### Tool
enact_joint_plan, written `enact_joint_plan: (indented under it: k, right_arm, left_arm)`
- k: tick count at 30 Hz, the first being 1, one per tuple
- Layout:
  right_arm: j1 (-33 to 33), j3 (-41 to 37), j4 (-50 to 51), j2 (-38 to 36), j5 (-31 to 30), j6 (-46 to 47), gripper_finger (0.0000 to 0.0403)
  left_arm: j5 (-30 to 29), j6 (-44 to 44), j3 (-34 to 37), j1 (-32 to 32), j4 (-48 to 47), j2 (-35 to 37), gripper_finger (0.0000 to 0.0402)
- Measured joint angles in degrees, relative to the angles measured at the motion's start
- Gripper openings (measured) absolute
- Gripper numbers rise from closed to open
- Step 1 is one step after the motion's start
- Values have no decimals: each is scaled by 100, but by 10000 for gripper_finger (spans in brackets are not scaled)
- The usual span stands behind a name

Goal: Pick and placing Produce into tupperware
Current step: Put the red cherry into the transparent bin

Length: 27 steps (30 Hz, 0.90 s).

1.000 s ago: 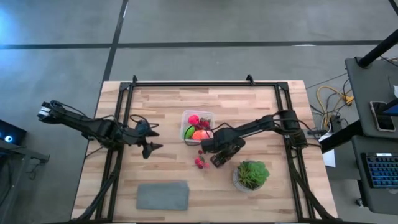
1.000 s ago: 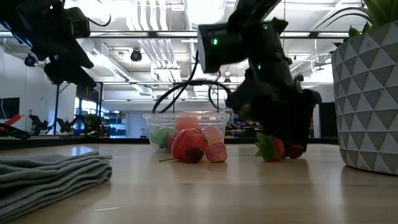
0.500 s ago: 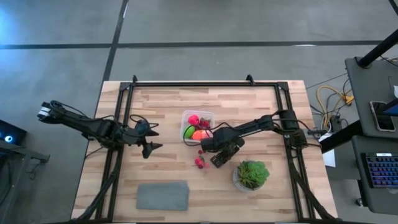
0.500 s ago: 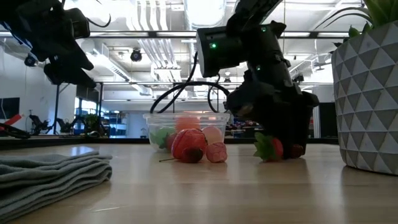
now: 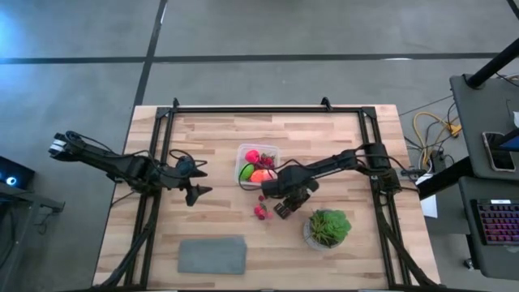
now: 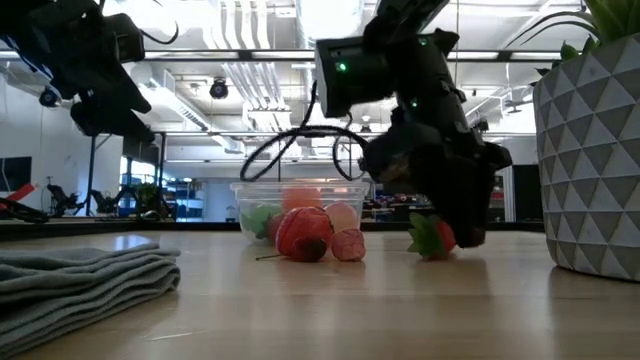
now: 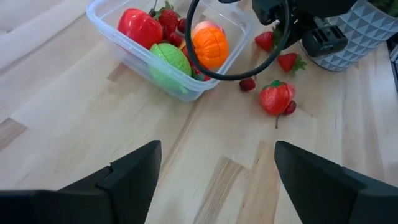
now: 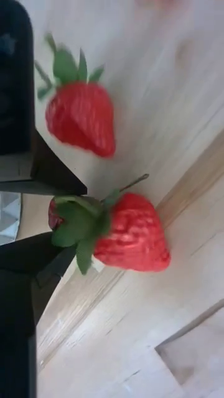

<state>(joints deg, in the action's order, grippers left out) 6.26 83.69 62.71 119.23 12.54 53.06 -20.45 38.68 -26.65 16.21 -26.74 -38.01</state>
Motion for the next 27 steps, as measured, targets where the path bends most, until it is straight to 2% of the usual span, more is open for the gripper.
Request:
enact_joint_plan:
  k: [6, 10, 14, 18, 23, 27]
  right_arm:
    - [0, 421, -2, -194, -21, -11, 77]
    - [-4, 1004, 35, -471, -120, -42, 81]
    - [-111, 1700, 12, -701, -870, -111, 86]
    - [-533, 2295, -13, -685, -1485, -339, 83]
    - [-1289, 2578, -6, -257, -1310, -754, 82]
    - [-1620, 2841, 45, 97, -1151, -955, 102]
  left_arm:
    - [-2, 0, 0, -10, 17, -19, 299]
    - [-3, 0, 0, -13, 22, -24, 299]
    - [-4, -2, 0, -13, 44, -37, 299]
    - [-3, -2, 0, -13, 74, -49, 299]
    - [-1, -2, 0, -12, 74, -47, 299]
    - [40, -2, 0, -11, 68, -34, 299]
